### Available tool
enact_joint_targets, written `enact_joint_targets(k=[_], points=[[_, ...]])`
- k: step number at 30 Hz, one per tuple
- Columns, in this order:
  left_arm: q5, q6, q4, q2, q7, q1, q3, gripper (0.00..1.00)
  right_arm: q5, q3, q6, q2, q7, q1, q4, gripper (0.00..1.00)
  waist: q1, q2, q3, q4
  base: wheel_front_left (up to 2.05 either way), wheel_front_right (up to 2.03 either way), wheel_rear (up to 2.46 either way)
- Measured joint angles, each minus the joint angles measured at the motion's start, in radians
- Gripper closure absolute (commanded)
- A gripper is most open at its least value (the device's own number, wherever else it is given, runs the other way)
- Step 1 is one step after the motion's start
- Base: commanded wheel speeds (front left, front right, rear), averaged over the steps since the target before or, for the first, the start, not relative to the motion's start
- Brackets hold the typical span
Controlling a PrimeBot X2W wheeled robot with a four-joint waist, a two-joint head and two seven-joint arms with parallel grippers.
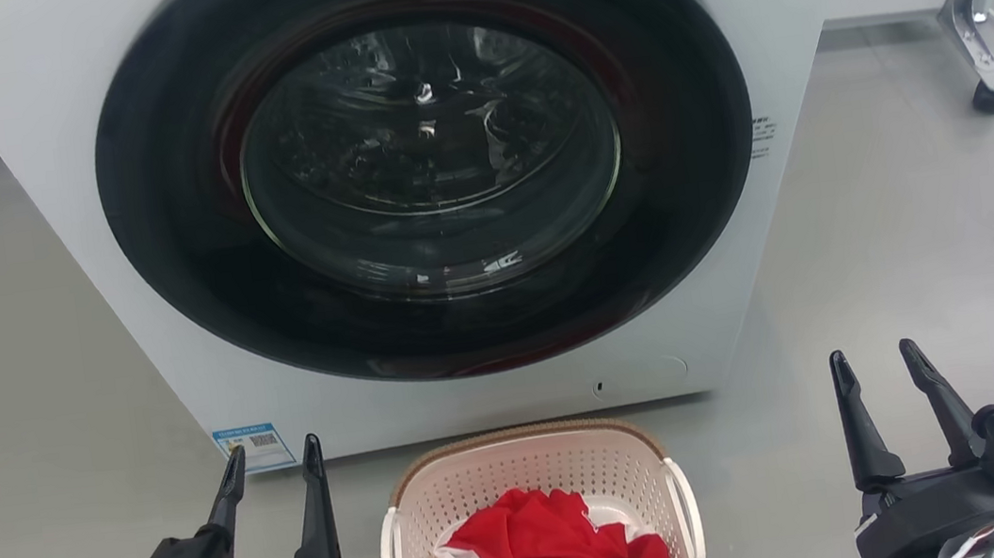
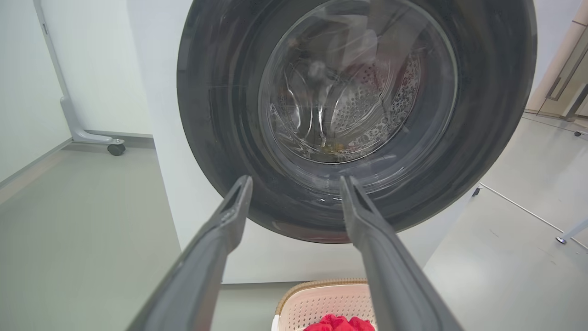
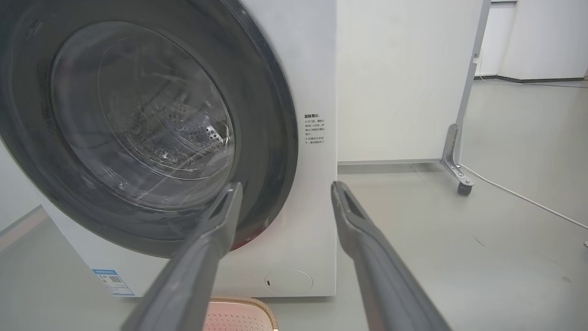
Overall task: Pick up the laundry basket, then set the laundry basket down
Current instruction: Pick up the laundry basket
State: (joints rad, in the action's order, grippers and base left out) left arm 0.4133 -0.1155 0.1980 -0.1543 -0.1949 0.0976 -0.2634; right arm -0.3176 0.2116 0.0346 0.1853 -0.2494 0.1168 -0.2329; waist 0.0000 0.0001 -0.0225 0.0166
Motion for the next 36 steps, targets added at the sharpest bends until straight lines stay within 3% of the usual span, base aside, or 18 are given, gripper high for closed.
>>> enact_joint_targets(k=[19,36], points=[[-0.001,0.001,0.032,0.021,0.036,0.112,-0.012,0.00,0.000,0.006,-0.013,-0.026,0.000,0.099,-0.023,0.00,0.0001,0.0000,-0.217,-0.006,0.00,0.00,0.00],[0.008,0.029,0.186,0.031,0.094,0.326,-0.011,0.00,0.010,0.034,-0.034,-0.051,0.002,0.285,-0.122,0.00,0.0003,0.0001,-0.467,-0.014,0.00,0.00,0.00]])
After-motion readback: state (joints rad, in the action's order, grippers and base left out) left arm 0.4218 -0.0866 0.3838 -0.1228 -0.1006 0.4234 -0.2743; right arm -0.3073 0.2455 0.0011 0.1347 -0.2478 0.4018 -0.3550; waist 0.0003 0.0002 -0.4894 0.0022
